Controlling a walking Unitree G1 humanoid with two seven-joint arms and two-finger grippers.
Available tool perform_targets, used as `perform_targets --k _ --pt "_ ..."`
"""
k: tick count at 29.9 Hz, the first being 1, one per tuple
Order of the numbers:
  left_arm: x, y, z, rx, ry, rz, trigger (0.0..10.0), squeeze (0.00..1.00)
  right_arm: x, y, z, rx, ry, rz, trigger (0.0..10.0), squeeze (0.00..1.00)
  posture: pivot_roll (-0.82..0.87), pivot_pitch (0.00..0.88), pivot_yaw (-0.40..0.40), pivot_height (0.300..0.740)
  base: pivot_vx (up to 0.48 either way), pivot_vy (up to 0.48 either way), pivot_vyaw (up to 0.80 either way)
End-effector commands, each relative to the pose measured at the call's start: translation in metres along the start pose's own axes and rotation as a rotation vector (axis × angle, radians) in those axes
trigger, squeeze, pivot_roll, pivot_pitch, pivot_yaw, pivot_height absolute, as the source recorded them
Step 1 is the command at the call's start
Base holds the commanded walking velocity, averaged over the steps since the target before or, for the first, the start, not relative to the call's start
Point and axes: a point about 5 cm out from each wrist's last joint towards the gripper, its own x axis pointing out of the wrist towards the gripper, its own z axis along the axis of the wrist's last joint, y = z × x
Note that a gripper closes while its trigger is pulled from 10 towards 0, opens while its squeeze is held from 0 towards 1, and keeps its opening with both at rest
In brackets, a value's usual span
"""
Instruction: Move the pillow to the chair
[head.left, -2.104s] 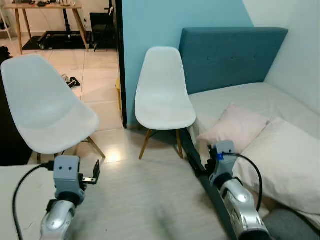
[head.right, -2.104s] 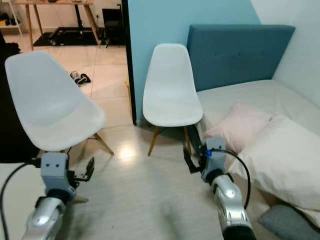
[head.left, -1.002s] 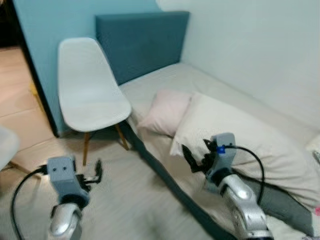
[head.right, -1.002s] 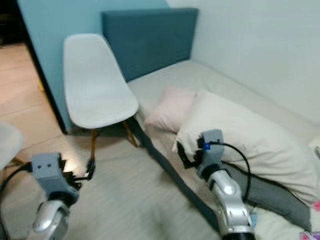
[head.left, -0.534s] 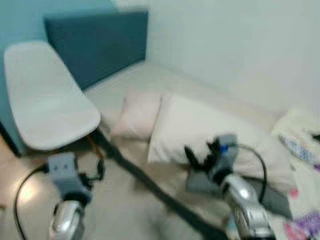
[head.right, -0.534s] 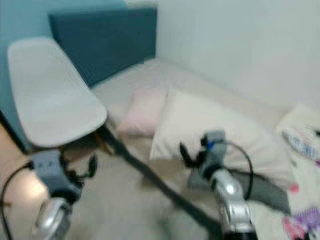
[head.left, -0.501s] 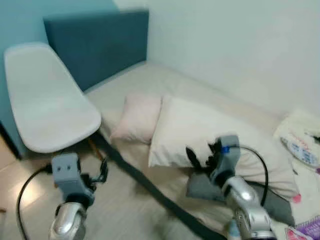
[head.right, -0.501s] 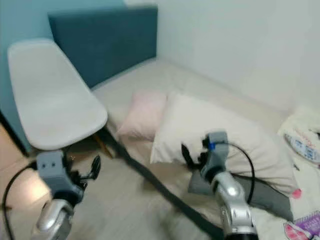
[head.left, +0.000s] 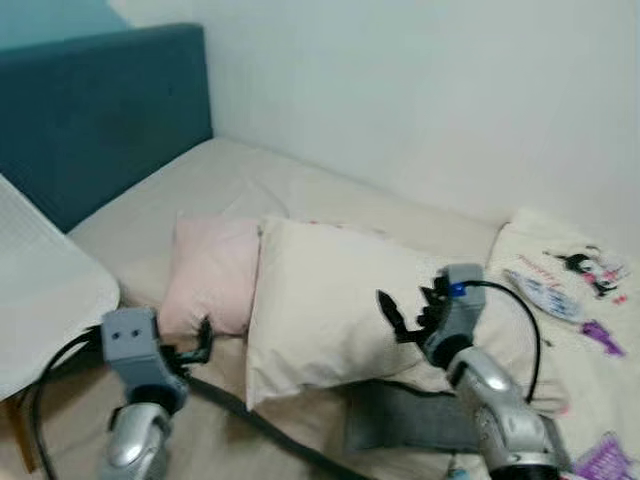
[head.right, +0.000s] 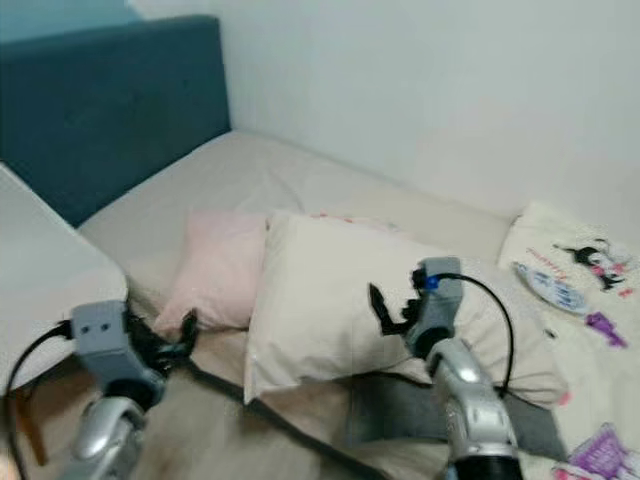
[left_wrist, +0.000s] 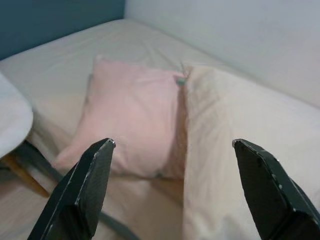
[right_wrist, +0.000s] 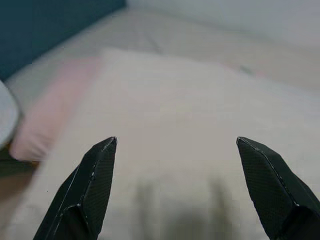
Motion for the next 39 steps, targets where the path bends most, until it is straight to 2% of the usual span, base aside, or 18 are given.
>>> perform_targets --k 1,2,3,9,10,11,12,15,16,17,18,25,33,38,39 --pt "-0.004 0.007 -0.004 0.009 0.025 0.027 10.0 0.00 0.004 0.005 0.001 0.010 0.011 0.008 10.0 0.00 -0.04 0.000 -0.104 0.735 0.000 0.000 0.00" --pt "-0.004 0.007 -0.004 0.006 0.029 0.032 10.0 0.00 0.005 -0.004 -0.002 0.087 0.040 -0.049 10.0 0.00 -0.04 0.000 -0.106 0.725 0.000 0.000 0.00" --pt "-0.004 0.007 -0.004 0.006 0.030 0.032 10.0 0.00 0.005 -0.007 -0.003 0.116 0.050 -0.070 10.0 0.00 -0.04 0.000 -0.107 0.720 0.000 0.000 0.00" --pt "-0.004 0.007 -0.004 0.007 0.028 0.027 10.0 0.00 0.004 -0.017 -0.007 0.186 0.075 -0.127 10.0 0.00 -0.04 0.000 -0.108 0.700 0.000 0.000 0.00" --pt "-0.003 0.007 -0.003 0.008 0.026 0.019 10.0 0.00 0.003 -0.022 -0.010 0.231 0.090 -0.154 10.0 0.00 -0.04 0.000 -0.108 0.695 0.000 0.000 0.00" --pt "-0.003 0.007 -0.003 0.008 0.026 0.019 10.0 0.00 0.003 -0.022 -0.010 0.231 0.090 -0.154 10.0 0.00 -0.04 0.000 -0.108 0.695 0.000 0.000 0.00" --pt "-0.003 0.006 -0.003 0.016 0.024 0.003 10.0 0.00 0.002 -0.028 -0.013 0.294 0.108 -0.187 10.0 0.00 -0.05 0.000 -0.108 0.690 0.000 0.000 0.00" --pt "-0.002 0.005 -0.002 0.027 0.020 -0.013 10.0 0.00 0.001 -0.034 -0.017 0.346 0.128 -0.221 10.0 0.00 -0.05 0.000 -0.107 0.685 0.000 0.000 0.00" --pt "-0.001 0.003 -0.002 0.044 0.013 -0.039 10.0 0.00 -0.003 -0.043 -0.023 0.443 0.165 -0.278 10.0 0.00 -0.06 0.000 -0.108 0.675 0.000 0.000 0.00" --pt "-0.001 0.003 -0.002 0.044 0.013 -0.039 10.0 0.00 -0.003 -0.043 -0.023 0.443 0.165 -0.278 10.0 0.00 -0.06 0.000 -0.108 0.675 0.000 0.000 0.00" --pt "-0.002 0.002 -0.002 0.044 0.013 -0.048 10.0 0.00 -0.007 -0.048 -0.030 0.498 0.203 -0.308 10.0 0.00 -0.06 0.000 -0.108 0.665 0.000 0.000 0.00" --pt "-0.003 0.001 -0.003 0.045 0.018 -0.063 10.0 0.00 -0.019 -0.055 -0.048 0.530 0.300 -0.363 10.0 0.00 -0.06 0.000 -0.108 0.640 0.000 0.000 0.00" --pt "-0.004 -0.001 -0.004 0.043 0.021 -0.076 10.0 0.00 -0.022 -0.064 -0.049 0.536 0.325 -0.442 10.0 0.00 -0.06 0.000 -0.112 0.610 0.000 0.000 0.00" --pt "-0.005 -0.001 -0.004 0.041 0.020 -0.080 10.0 0.00 -0.020 -0.066 -0.045 0.577 0.277 -0.423 10.0 0.00 -0.06 0.000 -0.109 0.600 0.000 0.000 0.00" --pt "-0.005 -0.001 -0.004 0.040 0.020 -0.083 10.0 0.00 -0.016 -0.066 -0.043 0.627 0.228 -0.385 10.0 0.00 -0.06 0.000 -0.110 0.590 0.000 0.000 0.00"
